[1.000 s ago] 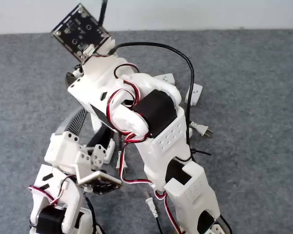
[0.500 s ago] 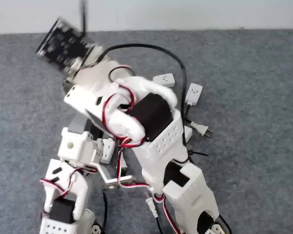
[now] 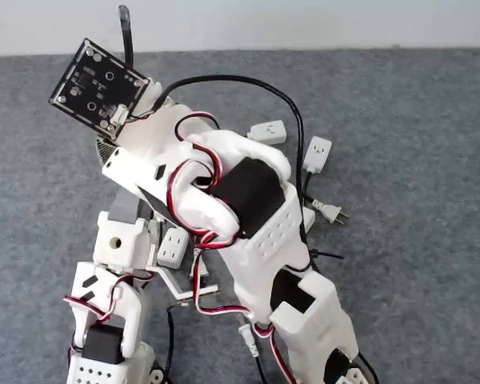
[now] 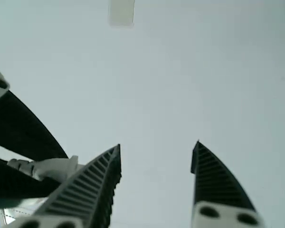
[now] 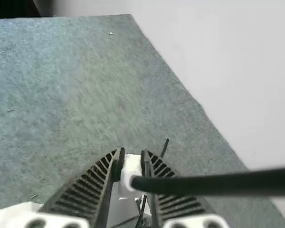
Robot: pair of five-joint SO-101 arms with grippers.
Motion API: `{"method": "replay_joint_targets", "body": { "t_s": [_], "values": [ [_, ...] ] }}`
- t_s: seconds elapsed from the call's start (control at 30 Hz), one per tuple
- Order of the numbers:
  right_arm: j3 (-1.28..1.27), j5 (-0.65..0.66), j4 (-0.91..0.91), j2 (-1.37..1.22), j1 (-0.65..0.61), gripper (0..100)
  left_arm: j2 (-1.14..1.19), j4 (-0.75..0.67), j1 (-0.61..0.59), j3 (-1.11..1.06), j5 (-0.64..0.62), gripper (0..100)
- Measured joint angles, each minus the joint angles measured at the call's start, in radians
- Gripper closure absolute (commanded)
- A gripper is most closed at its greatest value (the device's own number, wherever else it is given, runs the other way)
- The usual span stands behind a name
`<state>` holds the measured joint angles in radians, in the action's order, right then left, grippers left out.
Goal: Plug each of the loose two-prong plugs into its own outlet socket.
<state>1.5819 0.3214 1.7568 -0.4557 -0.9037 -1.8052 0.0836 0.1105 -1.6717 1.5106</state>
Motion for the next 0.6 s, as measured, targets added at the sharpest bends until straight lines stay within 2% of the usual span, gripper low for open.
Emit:
{"method": "replay_joint_targets", "body": {
  "t_s": [0.27, 0.6],
  "values": [
    [-0.17, 0.0, 0.0, 0.155, -0.029, 99.0, 0.0, -0.078, -0.008, 0.0, 0.003, 76],
    [-0.262, -0.006, 0.0, 0.207, -0.029, 99.0, 0.0, -0.08, -0.008, -0.002, 0.032, 76]
  ]
}}
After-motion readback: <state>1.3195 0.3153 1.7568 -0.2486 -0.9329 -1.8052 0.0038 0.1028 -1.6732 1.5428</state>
